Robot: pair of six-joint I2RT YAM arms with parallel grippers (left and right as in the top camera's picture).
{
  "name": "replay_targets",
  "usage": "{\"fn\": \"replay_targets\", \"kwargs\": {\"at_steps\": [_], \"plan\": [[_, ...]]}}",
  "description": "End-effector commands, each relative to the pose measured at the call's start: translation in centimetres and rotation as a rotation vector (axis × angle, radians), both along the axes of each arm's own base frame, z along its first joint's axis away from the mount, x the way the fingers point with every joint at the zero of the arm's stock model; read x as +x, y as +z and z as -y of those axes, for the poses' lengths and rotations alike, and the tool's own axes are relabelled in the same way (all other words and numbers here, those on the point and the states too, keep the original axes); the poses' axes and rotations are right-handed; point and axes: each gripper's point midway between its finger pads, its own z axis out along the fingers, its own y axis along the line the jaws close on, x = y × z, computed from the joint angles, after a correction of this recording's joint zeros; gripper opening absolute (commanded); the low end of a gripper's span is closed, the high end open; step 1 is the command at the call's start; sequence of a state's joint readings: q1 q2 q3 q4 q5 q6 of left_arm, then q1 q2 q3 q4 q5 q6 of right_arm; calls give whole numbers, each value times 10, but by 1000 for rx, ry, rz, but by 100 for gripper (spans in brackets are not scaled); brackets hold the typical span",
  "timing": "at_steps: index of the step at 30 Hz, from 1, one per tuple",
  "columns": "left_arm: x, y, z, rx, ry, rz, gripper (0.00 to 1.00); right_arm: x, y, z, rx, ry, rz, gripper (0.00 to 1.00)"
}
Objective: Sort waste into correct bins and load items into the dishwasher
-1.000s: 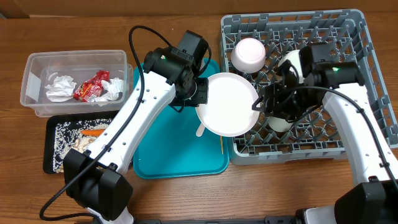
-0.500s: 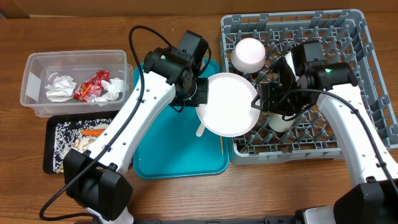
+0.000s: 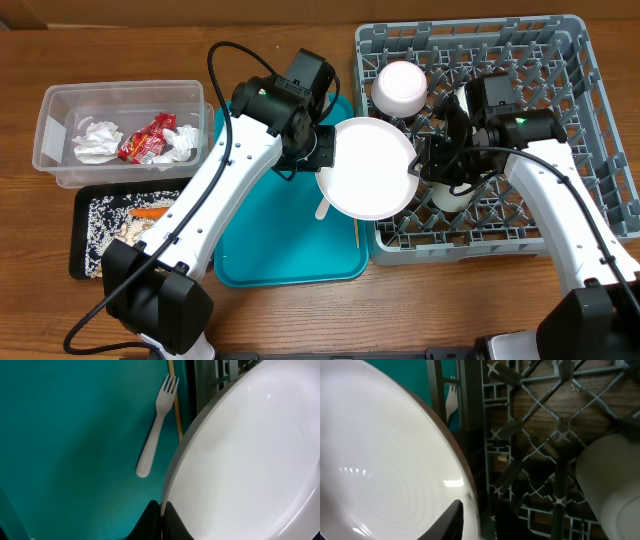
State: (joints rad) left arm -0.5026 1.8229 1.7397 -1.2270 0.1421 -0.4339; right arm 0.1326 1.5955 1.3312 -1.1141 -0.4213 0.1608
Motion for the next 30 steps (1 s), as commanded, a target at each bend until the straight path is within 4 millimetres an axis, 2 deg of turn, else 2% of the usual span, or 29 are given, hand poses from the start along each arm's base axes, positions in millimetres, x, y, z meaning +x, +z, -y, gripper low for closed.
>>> {"fn": "replay_targets", "kwargs": {"at_steps": [1,10,13,18,27,29,30], "plan": [[-3,-2,6,-19,-30,-16,4,0,-1,-1,-2,4,1,24],[-2,-2,7,-27,-32,-12,4,0,-2,-1,-2,4,1,24],[-2,-2,7,-27,-32,-12,4,0,-2,-1,-2,4,1,15],[-2,-2,7,-27,-32,-12,4,0,-2,-1,-2,4,1,9],[0,0,11,-46,-35,-5,4,0,-2,-1,-2,4,1,12],[-1,0,12,-53,-38,-6,4,0,-2,-1,-2,4,1,4],[-1,0,13,-57,-39,-8,4,0,-1,-1,-2,4,1,4]]}}
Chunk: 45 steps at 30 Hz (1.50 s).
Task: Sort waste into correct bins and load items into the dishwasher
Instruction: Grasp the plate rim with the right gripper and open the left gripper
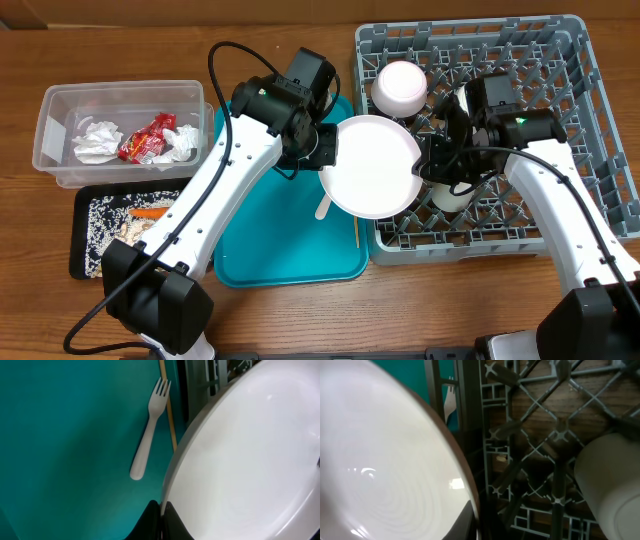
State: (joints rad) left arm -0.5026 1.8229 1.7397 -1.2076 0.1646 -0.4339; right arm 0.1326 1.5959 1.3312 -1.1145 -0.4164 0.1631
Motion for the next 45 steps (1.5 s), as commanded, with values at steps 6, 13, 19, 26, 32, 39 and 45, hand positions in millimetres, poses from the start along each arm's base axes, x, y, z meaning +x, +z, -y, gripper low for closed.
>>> {"fn": "replay_targets", "kwargs": {"at_steps": [6,13,19,26,32,39,45], "plan": [[-3,-2,7,-28,-32,-15,4,0,-1,-2,3,7,2,4],[-1,-1,7,-31,-37,-6,5,9,-1,2,-22,-2,39,4],[13,12,4,-41,-84,62,21,26,-10,47,-275,-84,102,4],[23,17,-2,-52,-59,88,51,47,3,55,-284,-120,185,4],[21,16,-3,-39,-76,81,61,68,64,86,-428,-205,308,4],[15,14,-6,-23,-106,68,100,65,154,141,-714,-344,437,4],[15,14,-6,-23,-108,68,100,66,188,178,-959,-400,509,4]]}}
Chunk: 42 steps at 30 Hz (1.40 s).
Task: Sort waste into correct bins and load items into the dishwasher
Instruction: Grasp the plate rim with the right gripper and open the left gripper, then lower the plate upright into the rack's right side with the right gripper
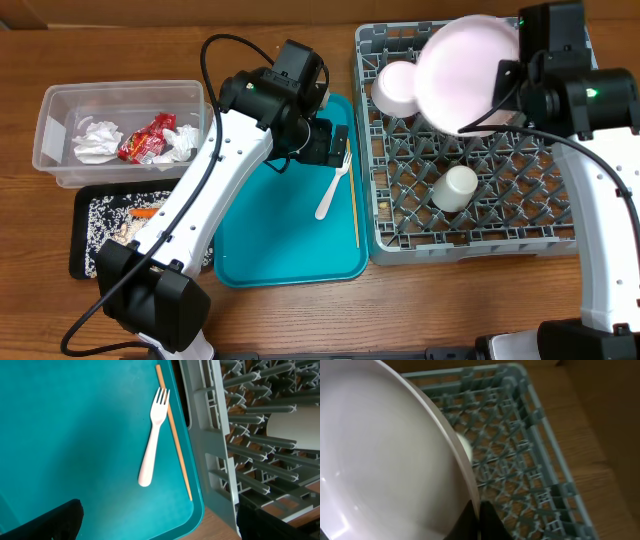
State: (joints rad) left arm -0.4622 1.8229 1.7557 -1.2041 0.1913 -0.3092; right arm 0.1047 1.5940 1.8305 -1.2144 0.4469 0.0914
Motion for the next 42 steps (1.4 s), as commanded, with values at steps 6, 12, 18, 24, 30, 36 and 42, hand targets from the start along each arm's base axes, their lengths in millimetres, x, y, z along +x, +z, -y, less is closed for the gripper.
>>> {"fn": "replay_targets", "kwargs": {"at_steps": [6,12,18,24,30,36,42], "plan": [[5,8,3,-13,-23,27,100,-1,39,46,-338,-74,28,4],[5,8,3,-13,-23,27,100,8,47,64,-472,-163,79,4],[5,8,3,-14,-22,26,100,11,24,81,-688,-204,-5,4],[5,8,3,-13,-23,27,100,-4,-22,96,-747,-237,-118,4],[5,8,3,-14,-22,26,100,-11,-55,104,-748,-246,-159,4],[5,8,3,-13,-23,27,100,-7,-63,98,-723,-207,-161,4],[5,8,3,-14,-22,26,100,-2,-69,84,-700,-153,-156,4]]}}
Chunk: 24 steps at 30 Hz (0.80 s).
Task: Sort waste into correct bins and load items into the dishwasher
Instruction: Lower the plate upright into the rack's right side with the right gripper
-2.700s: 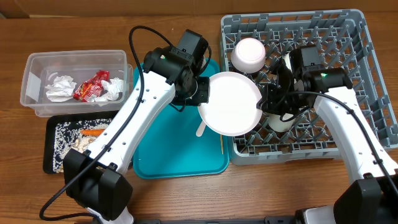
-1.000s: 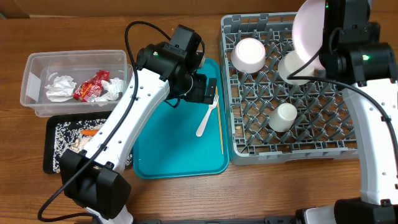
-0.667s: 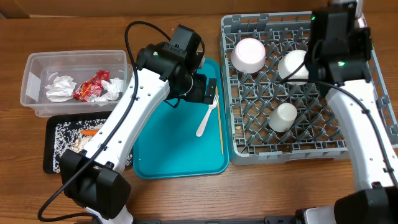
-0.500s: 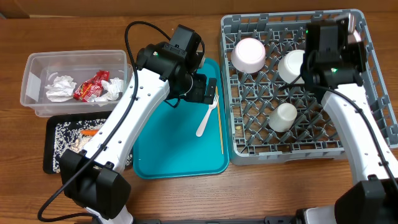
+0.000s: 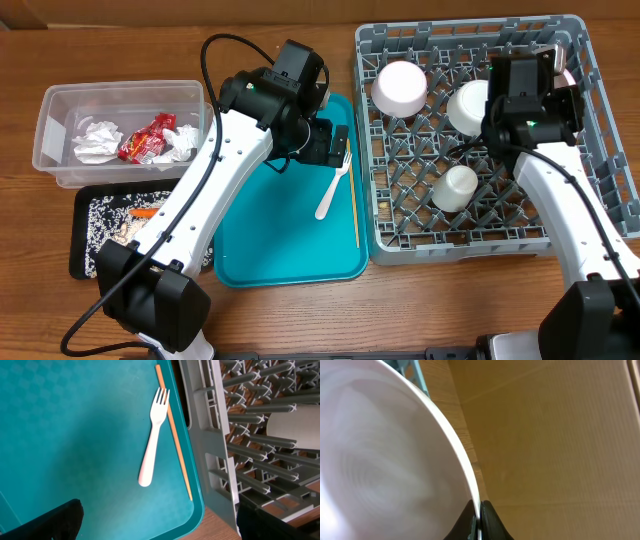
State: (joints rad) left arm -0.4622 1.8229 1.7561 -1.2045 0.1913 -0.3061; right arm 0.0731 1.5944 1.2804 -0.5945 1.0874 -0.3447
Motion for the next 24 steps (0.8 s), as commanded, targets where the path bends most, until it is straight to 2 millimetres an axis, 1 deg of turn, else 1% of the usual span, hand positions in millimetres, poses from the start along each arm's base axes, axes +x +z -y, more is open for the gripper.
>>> {"fn": "replay_targets", "kwargs": {"at_steps": [1,6,11,12,16,17,19,24], "plan": [[5,8,3,-14,-20,26,100,2,-2,-11,22,37,2,4],[5,8,3,-14,-19,25,100,2,-10,-20,59,62,-11,4],[5,8,3,-14,-20,26,100,-4,-15,-20,75,41,-16,4],[5,8,3,-14,-20,26,100,-5,-15,-20,75,40,-20,6],[5,8,3,-14,-20,26,100,-6,-16,-20,75,40,-27,23],[5,8,3,-14,-20,25,100,-6,-16,-20,75,40,-28,32],[5,8,3,-14,-19,25,100,-7,-17,-20,82,32,-16,38],[5,8,3,-14,-19,25,100,-5,-28,-27,153,59,-27,63]]}}
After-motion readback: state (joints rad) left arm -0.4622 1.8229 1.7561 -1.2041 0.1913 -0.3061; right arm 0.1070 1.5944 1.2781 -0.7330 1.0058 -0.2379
